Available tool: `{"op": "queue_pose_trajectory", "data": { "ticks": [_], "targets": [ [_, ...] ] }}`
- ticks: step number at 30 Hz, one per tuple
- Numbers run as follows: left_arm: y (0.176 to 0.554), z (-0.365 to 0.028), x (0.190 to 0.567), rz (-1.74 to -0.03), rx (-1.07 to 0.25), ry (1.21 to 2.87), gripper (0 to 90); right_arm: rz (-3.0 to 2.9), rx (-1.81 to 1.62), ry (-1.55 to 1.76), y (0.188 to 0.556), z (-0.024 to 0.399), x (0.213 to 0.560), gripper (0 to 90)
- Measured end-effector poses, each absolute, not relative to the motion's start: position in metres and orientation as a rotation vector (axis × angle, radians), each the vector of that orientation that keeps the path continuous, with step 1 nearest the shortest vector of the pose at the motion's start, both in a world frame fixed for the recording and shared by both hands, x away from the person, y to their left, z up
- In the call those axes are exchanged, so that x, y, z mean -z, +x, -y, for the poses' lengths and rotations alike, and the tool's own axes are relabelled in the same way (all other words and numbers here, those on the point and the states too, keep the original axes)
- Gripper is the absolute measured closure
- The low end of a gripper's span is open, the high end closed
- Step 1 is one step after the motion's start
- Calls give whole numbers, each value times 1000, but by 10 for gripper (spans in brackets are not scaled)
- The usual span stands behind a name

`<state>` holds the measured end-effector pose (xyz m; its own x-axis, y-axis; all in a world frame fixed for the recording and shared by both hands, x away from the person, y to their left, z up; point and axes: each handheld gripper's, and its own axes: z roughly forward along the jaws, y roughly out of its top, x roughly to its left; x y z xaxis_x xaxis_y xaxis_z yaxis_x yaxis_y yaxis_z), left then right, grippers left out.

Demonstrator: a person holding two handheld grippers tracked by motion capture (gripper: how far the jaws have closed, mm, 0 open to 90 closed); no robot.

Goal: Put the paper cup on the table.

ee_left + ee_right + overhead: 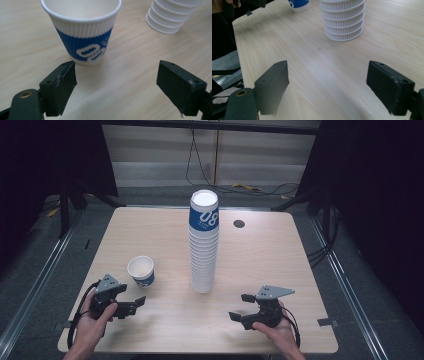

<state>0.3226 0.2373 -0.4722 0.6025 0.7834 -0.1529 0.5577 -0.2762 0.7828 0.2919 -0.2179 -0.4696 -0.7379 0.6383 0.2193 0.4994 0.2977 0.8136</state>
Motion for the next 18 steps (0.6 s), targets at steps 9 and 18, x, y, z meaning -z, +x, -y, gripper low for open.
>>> {"op": "queue_pose_trajectory", "data": {
  "ticks": [9,18],
  "targets": [
    [298,-226,482,-1023,-288,1928,159,-2372,-1442,1084,290,219,469,194],
    [288,-213,489,-965,-244,1968,158,-2343,-1424,1114,289,219,470,195]
  ]
}}
